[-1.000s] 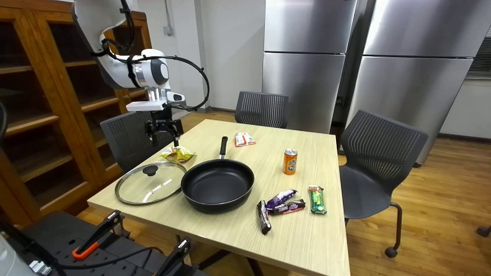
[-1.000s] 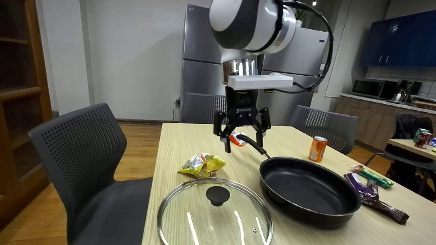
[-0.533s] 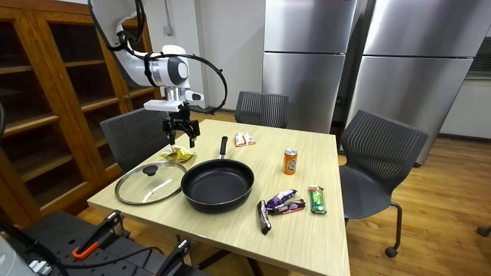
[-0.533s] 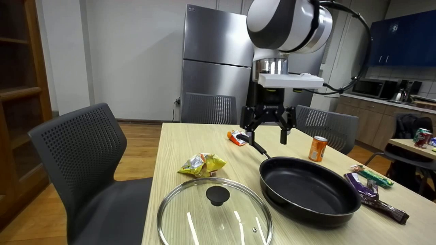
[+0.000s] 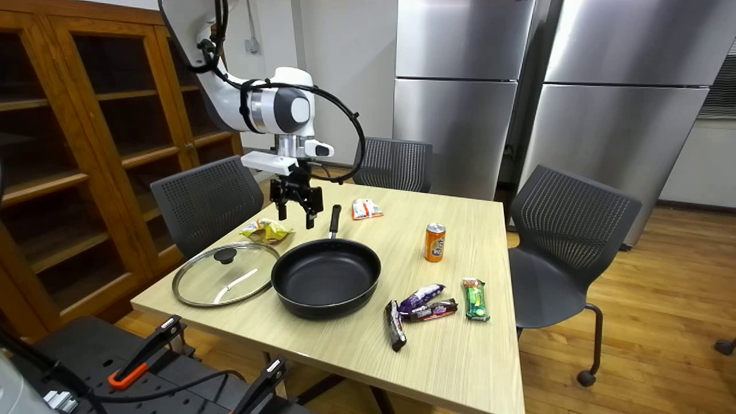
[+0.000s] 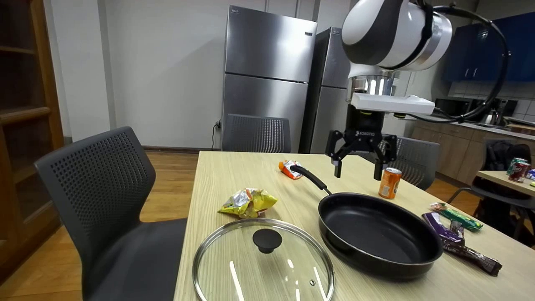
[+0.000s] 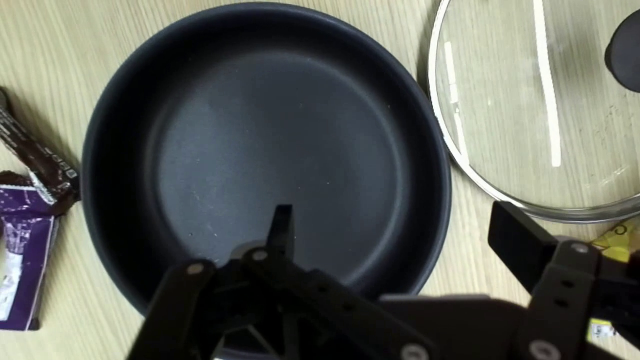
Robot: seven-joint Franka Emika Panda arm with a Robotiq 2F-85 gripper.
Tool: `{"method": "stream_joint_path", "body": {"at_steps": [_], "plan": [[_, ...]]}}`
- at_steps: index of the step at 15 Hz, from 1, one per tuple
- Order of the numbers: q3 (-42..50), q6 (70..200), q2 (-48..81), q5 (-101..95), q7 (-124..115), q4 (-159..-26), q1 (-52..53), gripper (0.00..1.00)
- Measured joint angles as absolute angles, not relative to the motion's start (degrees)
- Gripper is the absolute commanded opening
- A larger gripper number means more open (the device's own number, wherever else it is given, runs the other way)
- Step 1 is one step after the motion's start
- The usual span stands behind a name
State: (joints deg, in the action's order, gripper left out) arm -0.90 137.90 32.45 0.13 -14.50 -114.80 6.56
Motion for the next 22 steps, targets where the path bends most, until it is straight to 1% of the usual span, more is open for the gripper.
{"method": "stream_joint_path", "body": {"at_steps": [12, 22], "plan": [[0.9, 142.7, 31.9, 7.0, -12.5, -119.6, -0.8, 1.00], [3.0, 146.2, 31.8, 12.5, -11.9, -120.9, -6.2, 1.00]]}}
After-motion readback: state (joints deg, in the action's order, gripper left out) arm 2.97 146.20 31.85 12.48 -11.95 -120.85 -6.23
